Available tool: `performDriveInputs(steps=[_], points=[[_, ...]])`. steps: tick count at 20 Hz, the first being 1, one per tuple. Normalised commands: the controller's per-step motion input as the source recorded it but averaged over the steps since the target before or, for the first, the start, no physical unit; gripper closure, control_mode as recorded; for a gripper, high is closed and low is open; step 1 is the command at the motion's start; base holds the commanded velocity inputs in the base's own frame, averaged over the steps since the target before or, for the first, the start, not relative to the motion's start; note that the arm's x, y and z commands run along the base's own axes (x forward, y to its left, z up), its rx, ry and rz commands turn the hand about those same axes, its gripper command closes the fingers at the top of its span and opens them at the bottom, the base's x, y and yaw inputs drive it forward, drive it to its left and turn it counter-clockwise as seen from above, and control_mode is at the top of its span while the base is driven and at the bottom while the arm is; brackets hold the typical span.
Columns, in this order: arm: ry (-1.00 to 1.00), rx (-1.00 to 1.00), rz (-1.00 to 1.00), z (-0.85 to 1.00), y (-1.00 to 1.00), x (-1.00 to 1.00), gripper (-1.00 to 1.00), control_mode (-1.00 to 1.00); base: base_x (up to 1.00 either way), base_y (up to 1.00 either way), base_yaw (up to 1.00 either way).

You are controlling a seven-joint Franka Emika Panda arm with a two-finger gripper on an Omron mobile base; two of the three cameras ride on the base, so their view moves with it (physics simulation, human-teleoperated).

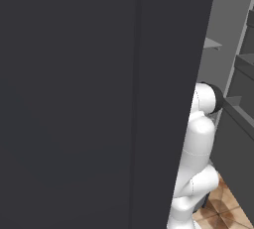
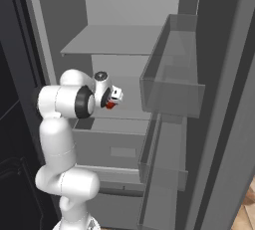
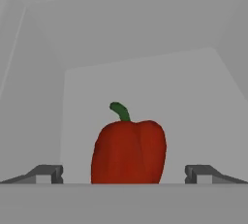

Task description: Place the cold items (potato and bell pepper) from the fridge in one tupperware on the dining counter. Place the warm items (kebab skewer and hot dog) in the stove area in another tupperware.

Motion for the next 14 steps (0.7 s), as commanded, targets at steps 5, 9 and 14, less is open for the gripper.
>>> performDriveInputs(steps=[5, 9, 14], points=[[0.04, 0.00, -0.01, -0.29, 0.00, 0.00, -1.00, -1.00, 0.00, 0.00, 0.00], [0.01, 0.00, -0.02, -0.29, 0.00, 0.20, -1.00, -1.00, 0.00, 0.00, 0.00], [0.00, 0.00, 0.00, -0.26, 0.00, 0.35, -1.00, -1.00, 0.00, 0.00, 0.00]])
